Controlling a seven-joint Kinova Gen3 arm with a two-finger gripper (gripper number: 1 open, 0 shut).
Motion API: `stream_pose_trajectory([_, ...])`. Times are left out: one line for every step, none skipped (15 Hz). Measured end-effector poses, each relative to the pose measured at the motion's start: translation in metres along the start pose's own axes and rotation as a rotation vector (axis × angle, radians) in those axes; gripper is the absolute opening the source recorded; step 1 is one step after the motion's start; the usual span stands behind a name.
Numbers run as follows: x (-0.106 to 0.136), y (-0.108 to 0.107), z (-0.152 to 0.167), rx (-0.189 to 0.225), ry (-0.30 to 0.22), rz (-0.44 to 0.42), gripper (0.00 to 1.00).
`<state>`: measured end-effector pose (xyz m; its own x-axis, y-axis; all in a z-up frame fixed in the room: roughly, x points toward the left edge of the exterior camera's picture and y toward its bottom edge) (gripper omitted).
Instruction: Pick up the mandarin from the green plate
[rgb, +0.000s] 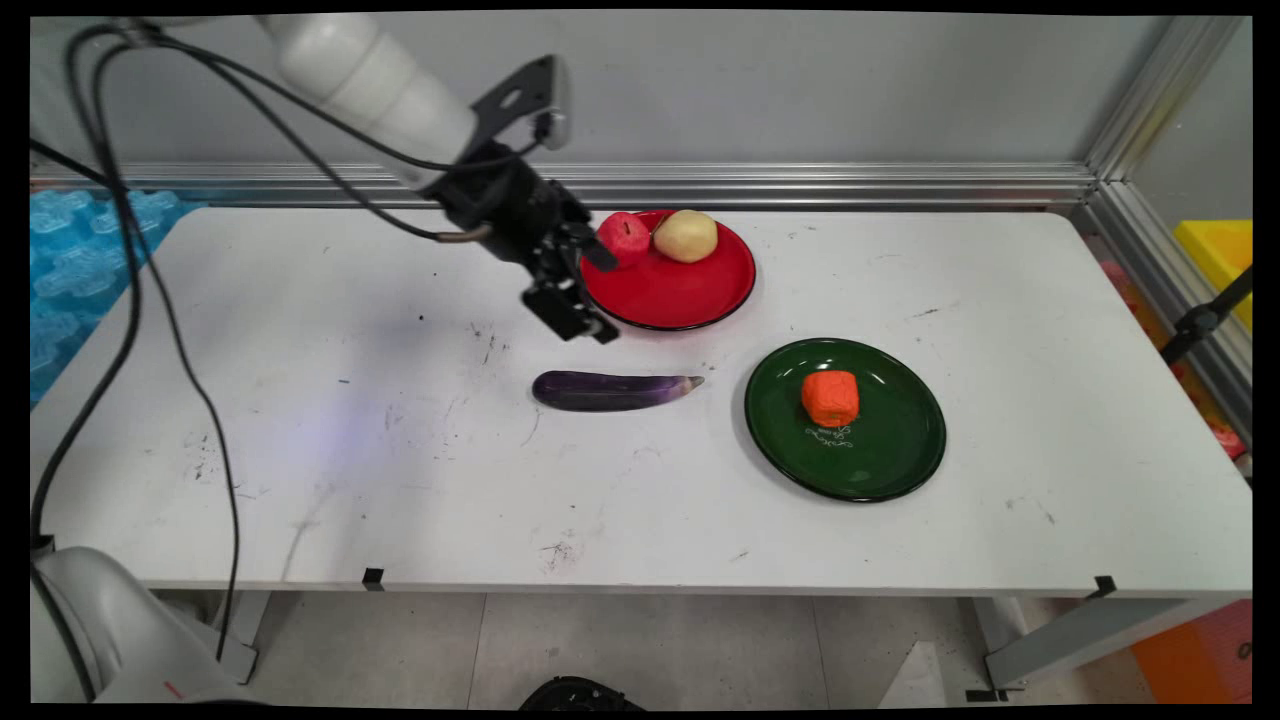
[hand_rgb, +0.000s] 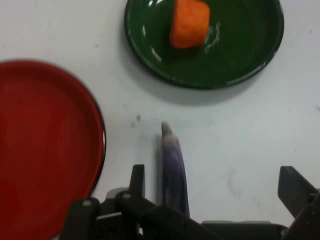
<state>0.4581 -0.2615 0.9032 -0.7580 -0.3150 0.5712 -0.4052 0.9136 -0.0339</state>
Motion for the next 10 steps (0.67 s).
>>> stream_pose_trajectory([0.007,-0.001,0.008,-0.002,0.007,0.013,1.0])
stream_pose_trajectory([0.014,-0.001,0.017,-0.005,0.014,0.028,1.0])
stream_pose_trajectory([0.021,-0.002,0.026,-0.009,0.02,0.044,1.0])
stream_pose_trajectory([0.027,-0.002,0.034,-0.012,0.024,0.058,1.0])
stream_pose_trajectory([0.033,-0.002,0.044,-0.016,0.028,0.075,1.0])
stream_pose_trajectory([0.039,-0.002,0.053,-0.018,0.031,0.09,1.0])
stream_pose_trajectory([0.043,-0.003,0.061,-0.02,0.034,0.102,1.0])
stream_pose_trajectory([0.049,-0.003,0.07,-0.021,0.036,0.117,1.0])
stream_pose_trajectory([0.055,-0.003,0.08,-0.021,0.037,0.131,1.0])
stream_pose_trajectory([0.059,-0.003,0.09,-0.02,0.036,0.141,1.0])
